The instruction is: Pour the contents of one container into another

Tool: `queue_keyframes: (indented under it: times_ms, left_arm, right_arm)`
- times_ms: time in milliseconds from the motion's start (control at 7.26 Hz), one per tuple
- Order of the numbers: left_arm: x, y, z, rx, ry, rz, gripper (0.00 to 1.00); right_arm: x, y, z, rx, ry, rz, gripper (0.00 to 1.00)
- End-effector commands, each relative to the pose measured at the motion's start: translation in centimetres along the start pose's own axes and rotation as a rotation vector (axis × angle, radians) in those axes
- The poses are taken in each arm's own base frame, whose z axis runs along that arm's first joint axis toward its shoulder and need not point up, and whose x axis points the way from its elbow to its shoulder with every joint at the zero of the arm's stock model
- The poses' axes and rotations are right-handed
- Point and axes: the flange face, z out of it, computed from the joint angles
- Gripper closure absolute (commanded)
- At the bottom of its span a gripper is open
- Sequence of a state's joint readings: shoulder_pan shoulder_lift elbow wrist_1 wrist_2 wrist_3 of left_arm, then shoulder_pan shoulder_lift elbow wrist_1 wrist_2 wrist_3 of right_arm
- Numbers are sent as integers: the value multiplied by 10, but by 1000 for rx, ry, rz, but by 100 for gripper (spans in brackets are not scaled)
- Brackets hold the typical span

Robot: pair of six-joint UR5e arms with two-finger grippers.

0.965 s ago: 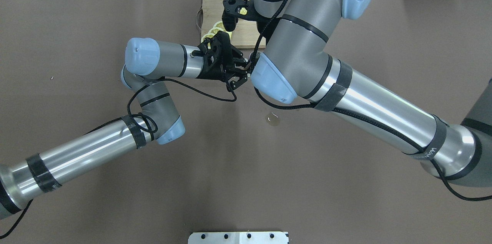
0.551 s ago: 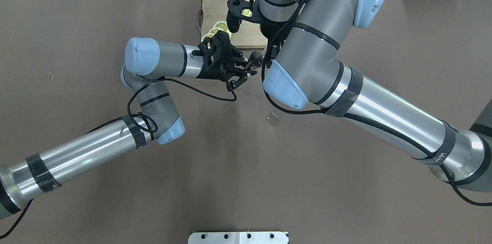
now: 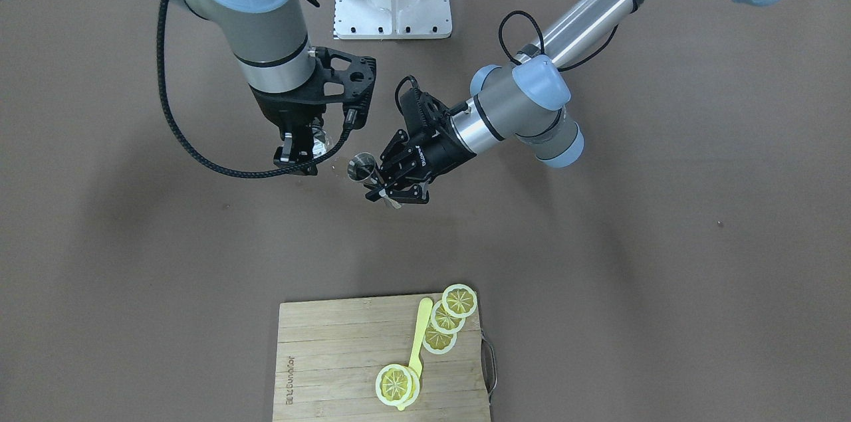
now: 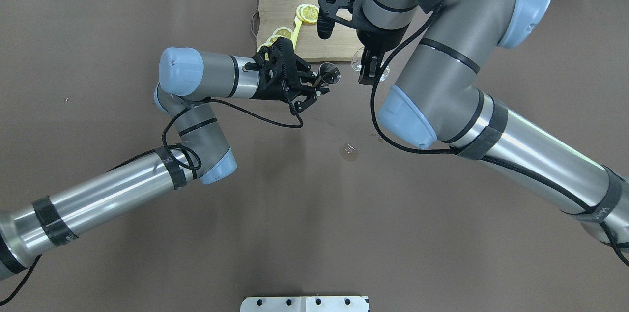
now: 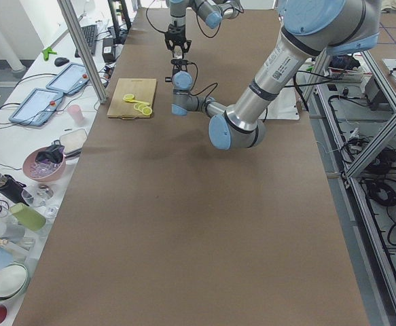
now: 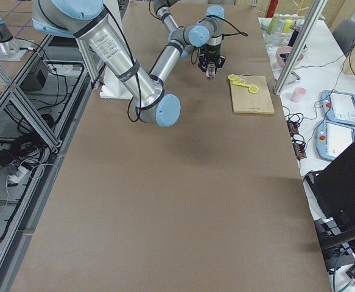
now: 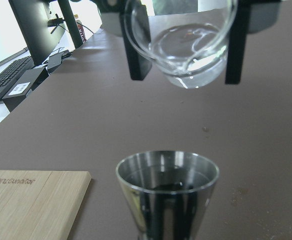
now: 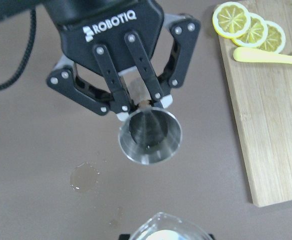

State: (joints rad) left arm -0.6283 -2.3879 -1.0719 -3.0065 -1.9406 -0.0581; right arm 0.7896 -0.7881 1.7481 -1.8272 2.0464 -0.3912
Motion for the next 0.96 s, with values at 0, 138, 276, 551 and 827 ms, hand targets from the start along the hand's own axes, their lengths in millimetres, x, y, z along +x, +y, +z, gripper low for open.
queue_keyframes:
  times_ms: [0, 138, 276, 551, 827]
  left_arm:
    - [0, -2, -7, 11, -3, 3, 100]
    - [0, 2, -14, 9, -6, 2, 100]
    - [-1, 11, -28, 8, -15, -13, 100]
    - [10, 41, -71, 1, -22, -122, 100]
    - [3, 62, -113, -10, -58, -124, 100]
  right_arm:
    - [7, 63, -7, 71, 40, 32, 100]
    - [18, 95, -8, 96, 59, 46, 100]
    - [28, 125, -11, 129, 27, 98, 100]
    - [17, 195, 0, 206, 30, 138, 100]
    - [-5, 278, 26, 308, 63, 186, 100]
